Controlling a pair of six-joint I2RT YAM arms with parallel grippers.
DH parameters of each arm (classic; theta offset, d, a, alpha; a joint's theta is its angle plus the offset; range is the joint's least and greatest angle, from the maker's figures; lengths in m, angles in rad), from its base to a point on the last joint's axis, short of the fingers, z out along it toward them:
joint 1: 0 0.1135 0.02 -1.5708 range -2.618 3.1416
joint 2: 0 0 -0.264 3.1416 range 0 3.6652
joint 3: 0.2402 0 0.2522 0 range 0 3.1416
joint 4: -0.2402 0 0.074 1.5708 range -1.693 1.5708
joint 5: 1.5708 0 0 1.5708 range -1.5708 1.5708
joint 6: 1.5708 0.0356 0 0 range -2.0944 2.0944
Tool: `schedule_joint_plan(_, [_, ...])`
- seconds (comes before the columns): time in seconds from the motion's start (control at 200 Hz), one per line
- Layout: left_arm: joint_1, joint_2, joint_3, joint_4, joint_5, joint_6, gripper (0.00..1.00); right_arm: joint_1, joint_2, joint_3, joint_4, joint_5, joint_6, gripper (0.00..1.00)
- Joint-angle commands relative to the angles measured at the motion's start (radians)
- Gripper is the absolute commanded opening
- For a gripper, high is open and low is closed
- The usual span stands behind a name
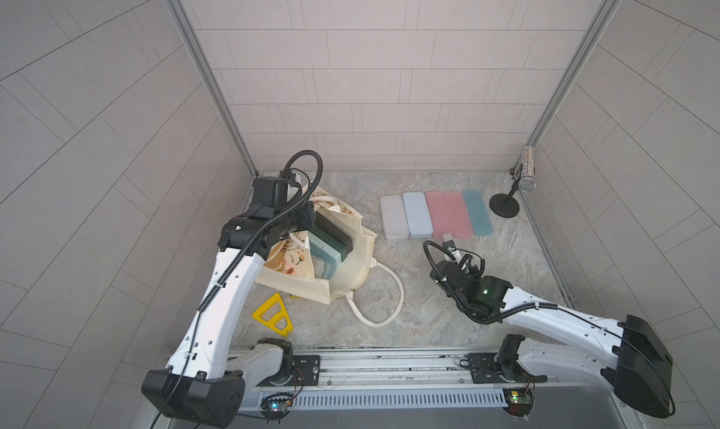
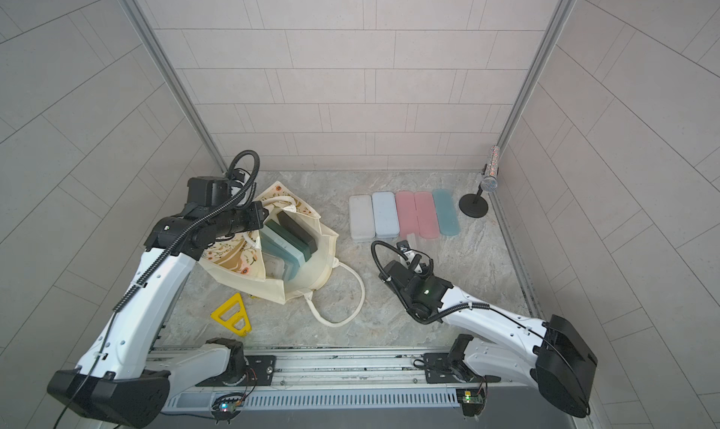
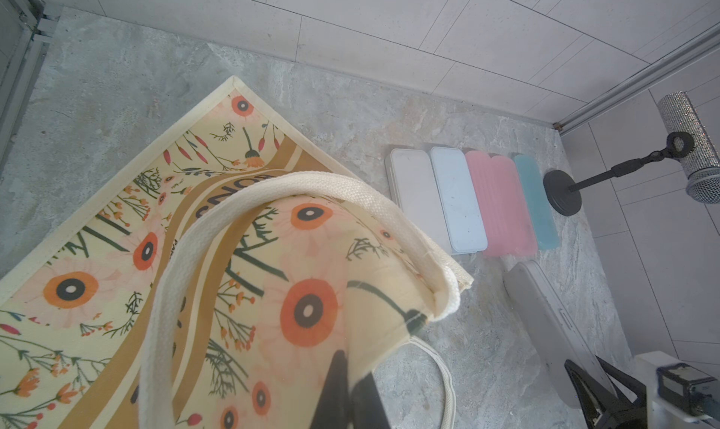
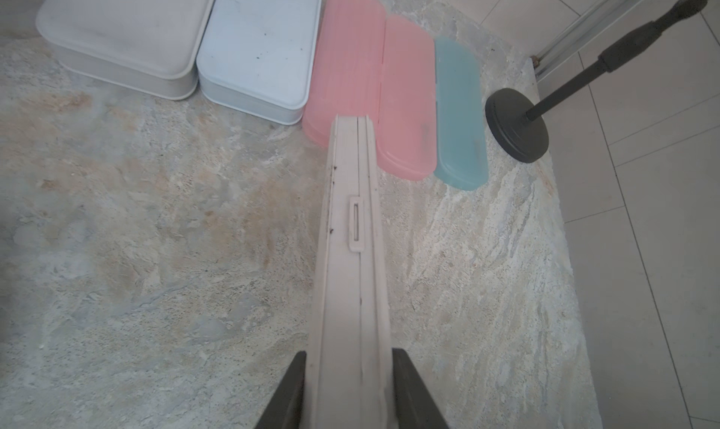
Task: Take out the pencil case from the canvas bag
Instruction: Place the pencil case at the center of the board.
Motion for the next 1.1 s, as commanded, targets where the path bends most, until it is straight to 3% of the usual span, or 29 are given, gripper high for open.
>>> schedule_joint_plan(0.0, [0.008, -0.009, 0.049, 0.043, 0.003, 0.002, 0.00, 0.056, 0.073, 0.022, -0.085, -0.044, 0.041, 0.40])
schedule_joint_plan(0.195, [0.008, -0.006, 0.050, 0.048, 0.011, -0.002, 0.00, 0.131, 0.154, 0.035, -0.123, -0.052, 0.087, 0.53])
schedule_joint_plan(0.365, [0.009, -0.006, 0.049, 0.050, 0.012, -0.004, 0.00, 0.128, 0.098, 0.033, -0.084, -0.058, 0.096, 0.60])
schedule_joint_plan(0.51, [0.008, -0.004, 0.053, 0.050, 0.028, -0.003, 0.00, 0.079, 0.014, 0.016, 0.063, -0.154, 0.030, 0.65])
schedule_joint_plan(0.74, [0.008, -0.066, 0.046, 0.083, 0.107, 0.018, 0.00, -0.189, 0.098, 0.040, 0.116, -0.542, -0.110, 0.69])
schedule_joint_plan(0.961, [0.009, -0.130, 0.068, 0.055, 0.028, 0.030, 0.00, -0.196, 0.274, 0.149, 0.005, -0.573, -0.201, 0.66])
schedule_joint_plan(1.096, [0.011, -0.135, 0.079, 0.048, 0.015, 0.032, 0.00, -0.194, 0.317, 0.167, 0.002, -0.526, -0.210, 0.65])
